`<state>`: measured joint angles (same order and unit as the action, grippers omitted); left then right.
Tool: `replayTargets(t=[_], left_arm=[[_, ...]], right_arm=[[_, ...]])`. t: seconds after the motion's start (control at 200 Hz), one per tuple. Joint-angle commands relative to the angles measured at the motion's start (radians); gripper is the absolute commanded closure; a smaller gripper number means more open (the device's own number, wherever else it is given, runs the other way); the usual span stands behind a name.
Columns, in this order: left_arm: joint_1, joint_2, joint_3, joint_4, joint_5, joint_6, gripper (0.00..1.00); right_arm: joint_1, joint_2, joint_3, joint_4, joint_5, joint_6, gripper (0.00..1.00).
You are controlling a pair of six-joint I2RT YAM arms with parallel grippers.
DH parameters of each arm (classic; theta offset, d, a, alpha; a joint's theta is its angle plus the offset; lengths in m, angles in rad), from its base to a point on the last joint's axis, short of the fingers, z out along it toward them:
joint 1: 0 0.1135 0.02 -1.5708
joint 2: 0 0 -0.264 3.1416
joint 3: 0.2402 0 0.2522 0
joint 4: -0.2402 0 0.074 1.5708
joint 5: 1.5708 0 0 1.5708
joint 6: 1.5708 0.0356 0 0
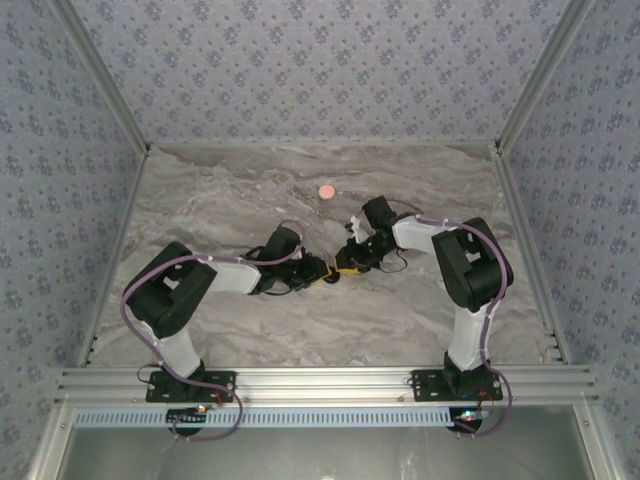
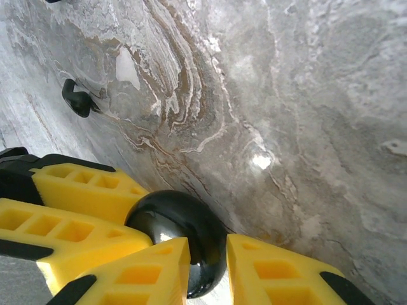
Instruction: Insert wireless bluetooth earbuds into charging case
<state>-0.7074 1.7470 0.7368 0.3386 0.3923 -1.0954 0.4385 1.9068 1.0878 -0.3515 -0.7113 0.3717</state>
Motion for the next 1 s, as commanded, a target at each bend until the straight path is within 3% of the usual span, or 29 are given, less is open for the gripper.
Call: replayTargets(t=[0.0, 0.23, 0.635, 0.994], left_arm=[[-0.007, -0.059, 0.004, -0.013, -0.046, 0.03, 0.8], [-0.006, -0.052, 0.022, -0.036, -0.034, 0.051, 0.81], [-0.006, -0.019, 0.049, 0.006, 0.011, 0.038, 0.72], [-0.011, 0.017, 0.069, -0.044, 0.019, 0.057, 0.69]], right_arm=[[-0.012, -0.029, -0.029, -0.014, -0.004, 0.012, 0.74], [-0.018, -0.028, -0.035, -0.019, -0.013, 0.005, 0.71], [-0.01, 0.006, -0.035, -0.014, -0.021, 0.015, 0.8], [-0.008, 0.01, -0.033, -0.002, -0.028, 0.022, 0.8]])
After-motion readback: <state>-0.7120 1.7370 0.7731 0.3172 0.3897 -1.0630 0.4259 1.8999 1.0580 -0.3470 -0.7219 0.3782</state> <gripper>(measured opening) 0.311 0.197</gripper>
